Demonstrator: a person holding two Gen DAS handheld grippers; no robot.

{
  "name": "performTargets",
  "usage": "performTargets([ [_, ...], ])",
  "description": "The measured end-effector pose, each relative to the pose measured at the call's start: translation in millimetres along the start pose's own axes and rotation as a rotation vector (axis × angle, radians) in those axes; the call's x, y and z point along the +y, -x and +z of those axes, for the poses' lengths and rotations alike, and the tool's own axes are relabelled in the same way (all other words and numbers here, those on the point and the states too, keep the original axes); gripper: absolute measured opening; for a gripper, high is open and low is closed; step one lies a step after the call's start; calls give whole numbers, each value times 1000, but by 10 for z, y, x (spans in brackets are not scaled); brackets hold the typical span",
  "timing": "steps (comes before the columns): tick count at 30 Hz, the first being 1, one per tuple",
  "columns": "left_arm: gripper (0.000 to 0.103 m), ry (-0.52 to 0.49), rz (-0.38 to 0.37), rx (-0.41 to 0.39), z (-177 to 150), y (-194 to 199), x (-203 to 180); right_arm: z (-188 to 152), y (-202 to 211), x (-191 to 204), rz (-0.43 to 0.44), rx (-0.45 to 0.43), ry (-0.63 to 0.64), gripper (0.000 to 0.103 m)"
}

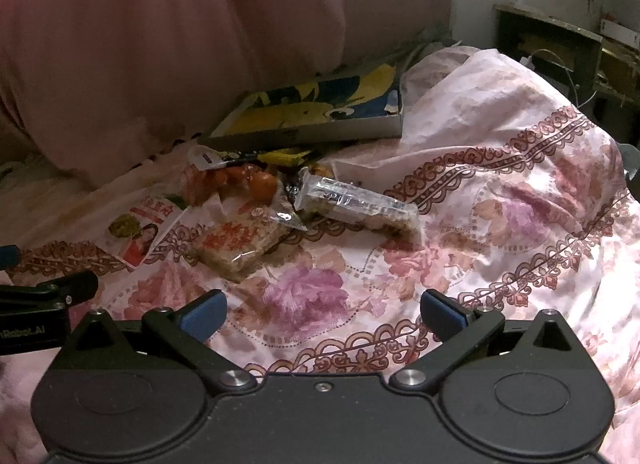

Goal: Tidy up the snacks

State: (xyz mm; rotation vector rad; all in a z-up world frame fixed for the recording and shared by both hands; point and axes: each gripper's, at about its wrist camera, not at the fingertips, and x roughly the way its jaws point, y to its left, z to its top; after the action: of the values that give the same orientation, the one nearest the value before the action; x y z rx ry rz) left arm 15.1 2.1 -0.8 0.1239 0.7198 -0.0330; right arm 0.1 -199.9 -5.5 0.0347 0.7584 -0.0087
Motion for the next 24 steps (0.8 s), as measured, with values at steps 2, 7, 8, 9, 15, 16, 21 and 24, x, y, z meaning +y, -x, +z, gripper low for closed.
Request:
performTargets([
  [2,103,8,-2,9,23,-6,4,37,-19,4,-5,6,3,103],
  [7,103,49,-19,28,102,-54,52,114,-5,13,-12,0,20,103],
  [8,103,52,-25,30,122,-68,50,128,-7,15,-12,0,23,103],
  [9,103,53,-36,33,145,-83,53,141,-9,17,-10,-1,25,103],
  [15,103,51,-74,54,301,-195,37,239,-59,29,3,6,44,103],
  [16,103,46,-76,53,335,-211,32,259,-72,33,4,7,48,103],
  [21,103,52,-122,62,548,-317,67,397,-169,60,4,12,78,103],
  [24,103,50,-144,62,710,-396,123,523,-250,97,5,16,108,103],
])
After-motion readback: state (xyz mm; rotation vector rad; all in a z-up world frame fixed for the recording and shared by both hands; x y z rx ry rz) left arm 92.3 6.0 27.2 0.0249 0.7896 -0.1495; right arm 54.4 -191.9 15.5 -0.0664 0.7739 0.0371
